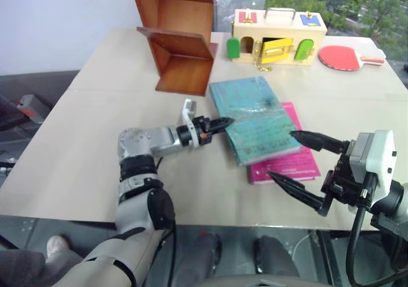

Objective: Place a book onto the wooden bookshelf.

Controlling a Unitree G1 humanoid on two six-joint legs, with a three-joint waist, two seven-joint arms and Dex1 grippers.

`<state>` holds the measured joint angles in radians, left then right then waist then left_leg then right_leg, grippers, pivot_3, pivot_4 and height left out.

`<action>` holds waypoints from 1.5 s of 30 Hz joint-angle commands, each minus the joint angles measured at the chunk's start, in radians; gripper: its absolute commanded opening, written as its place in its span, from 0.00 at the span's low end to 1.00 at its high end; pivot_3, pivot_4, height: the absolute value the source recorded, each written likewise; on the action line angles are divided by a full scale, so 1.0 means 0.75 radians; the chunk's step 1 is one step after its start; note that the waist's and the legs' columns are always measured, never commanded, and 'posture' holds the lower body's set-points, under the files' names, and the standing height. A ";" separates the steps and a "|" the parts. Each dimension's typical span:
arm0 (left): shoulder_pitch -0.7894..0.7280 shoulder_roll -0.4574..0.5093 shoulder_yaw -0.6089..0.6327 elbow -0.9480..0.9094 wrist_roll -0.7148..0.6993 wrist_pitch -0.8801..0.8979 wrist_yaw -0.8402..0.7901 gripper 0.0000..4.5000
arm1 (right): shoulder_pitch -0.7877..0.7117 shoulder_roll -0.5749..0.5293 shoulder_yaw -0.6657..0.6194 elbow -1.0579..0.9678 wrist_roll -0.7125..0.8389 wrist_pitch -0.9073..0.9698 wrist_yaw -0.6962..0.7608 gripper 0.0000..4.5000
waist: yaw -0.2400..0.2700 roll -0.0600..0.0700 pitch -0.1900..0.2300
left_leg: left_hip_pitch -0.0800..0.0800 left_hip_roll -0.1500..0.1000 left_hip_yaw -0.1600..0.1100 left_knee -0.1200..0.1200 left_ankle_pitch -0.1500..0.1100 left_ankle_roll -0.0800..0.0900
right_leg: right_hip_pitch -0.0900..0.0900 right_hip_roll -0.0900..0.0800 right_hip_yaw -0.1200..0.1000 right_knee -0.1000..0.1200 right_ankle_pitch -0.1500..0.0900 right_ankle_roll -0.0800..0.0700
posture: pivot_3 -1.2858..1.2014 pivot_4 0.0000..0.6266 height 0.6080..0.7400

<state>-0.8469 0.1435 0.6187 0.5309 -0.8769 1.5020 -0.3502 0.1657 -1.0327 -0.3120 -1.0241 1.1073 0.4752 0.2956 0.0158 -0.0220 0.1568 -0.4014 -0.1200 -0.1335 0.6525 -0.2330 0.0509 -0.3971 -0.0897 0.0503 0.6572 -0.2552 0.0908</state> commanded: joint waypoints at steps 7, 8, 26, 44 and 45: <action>-0.004 -0.038 0.001 -0.047 -0.038 -0.038 0.000 0.00 | -0.113 0.013 -0.017 -0.010 0.038 0.028 -0.010 1.00 | 0.001 0.000 0.000 | 0.000 0.000 0.000 0.000 0.000 0.000 | 0.000 0.000 0.000 0.000 0.000 0.000 | 0.52 0.24 1.00; -0.011 -0.036 0.000 -0.039 -0.035 -0.044 -0.002 0.00 | -0.129 0.016 -0.012 -0.010 0.043 0.030 -0.013 1.00 | 0.000 0.000 0.000 | 0.000 0.000 0.000 0.000 0.000 0.000 | 0.000 0.000 0.000 0.000 0.000 0.000 | 0.52 0.24 1.00; 0.073 0.292 -0.822 -0.728 0.385 -0.922 -0.645 0.00 | -0.014 0.122 -0.249 0.043 0.010 0.038 -0.030 1.00 | 0.001 0.000 0.000 | -0.004 0.000 0.002 -0.001 0.000 0.000 | -0.004 -0.003 0.002 -0.001 0.000 -0.001 | 0.52 0.24 1.00; -0.846 0.680 -1.228 0.382 1.514 -2.604 -0.692 0.00 | -0.136 0.099 -0.734 0.172 0.196 0.016 -0.041 1.00 | -0.004 -0.002 0.003 | -0.022 -0.001 0.002 -0.002 0.000 0.001 | -0.020 0.002 0.001 -0.004 0.001 -0.001 | 0.52 0.24 1.00; -0.893 0.683 -1.229 0.441 1.528 -2.646 -0.673 0.00 | -0.129 0.104 -0.746 0.172 0.197 0.014 -0.038 1.00 | -0.008 -0.003 0.005 | -0.022 -0.001 0.002 -0.001 0.000 0.001 | -0.020 0.002 0.001 -0.003 0.001 -0.001 | 0.52 0.24 1.00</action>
<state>-1.4173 0.6160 -0.3354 0.8090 0.2244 -0.4067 -0.9332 0.0644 -0.9492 -0.8213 -0.8826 1.2369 0.4989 0.2585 0.0101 -0.0242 0.1603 -0.4175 -0.1207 -0.1315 0.6517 -0.2328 0.0521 -0.4126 -0.0883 0.0519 0.6557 -0.2548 0.0904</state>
